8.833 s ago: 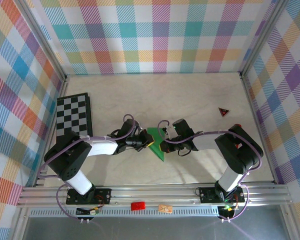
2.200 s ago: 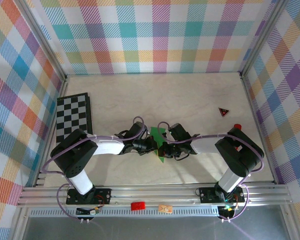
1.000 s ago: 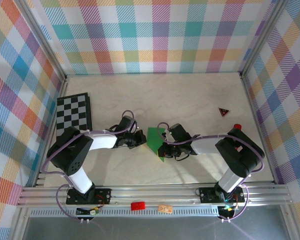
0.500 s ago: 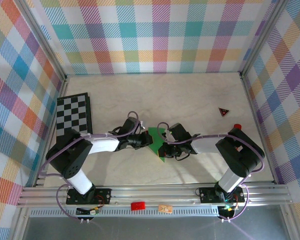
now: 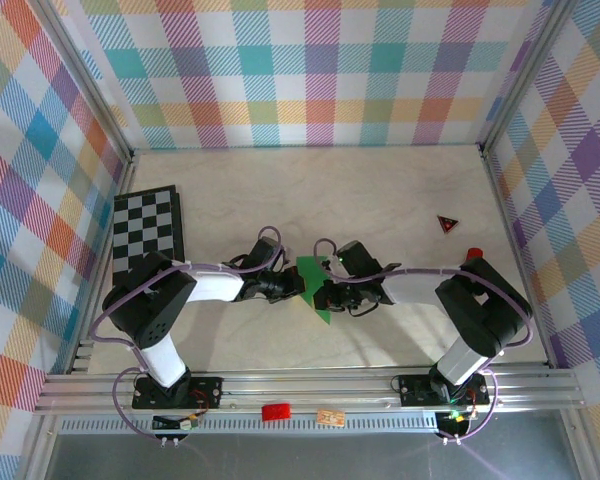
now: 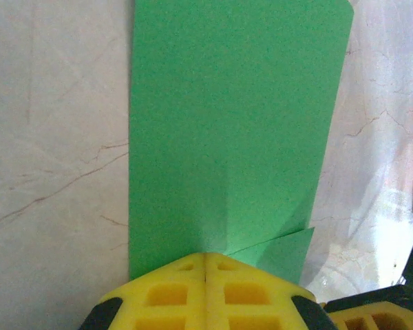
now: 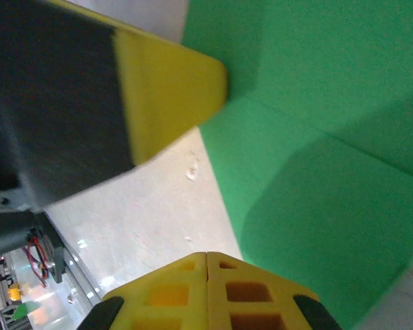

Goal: Fold a paper plane with a square sheet of paper (pick it up from the middle)

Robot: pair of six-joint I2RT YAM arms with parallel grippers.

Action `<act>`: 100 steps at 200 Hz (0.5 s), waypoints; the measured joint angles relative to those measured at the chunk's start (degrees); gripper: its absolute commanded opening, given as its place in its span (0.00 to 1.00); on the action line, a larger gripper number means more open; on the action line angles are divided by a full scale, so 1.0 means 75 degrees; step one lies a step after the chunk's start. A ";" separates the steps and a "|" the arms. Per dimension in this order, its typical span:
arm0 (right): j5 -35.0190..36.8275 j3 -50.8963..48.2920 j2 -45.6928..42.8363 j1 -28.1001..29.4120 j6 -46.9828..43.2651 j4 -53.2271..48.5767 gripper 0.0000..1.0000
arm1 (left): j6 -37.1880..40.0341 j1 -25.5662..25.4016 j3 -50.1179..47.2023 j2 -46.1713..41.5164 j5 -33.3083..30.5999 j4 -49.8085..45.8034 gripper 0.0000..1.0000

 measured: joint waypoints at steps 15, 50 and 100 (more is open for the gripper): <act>0.0023 0.0187 0.0187 0.0020 0.0029 0.0058 0.08 | 0.0000 0.0000 0.0003 0.0003 0.0000 0.0000 0.00; 0.0219 0.0131 0.0507 0.0026 0.0020 0.0029 0.09 | 0.0000 0.0000 0.0012 0.0003 -0.0020 -0.0020 0.00; 0.0163 -0.1005 -0.0708 0.0026 -0.0341 -0.0157 0.12 | -0.0032 0.0000 0.0050 0.0003 -0.0087 -0.0082 0.00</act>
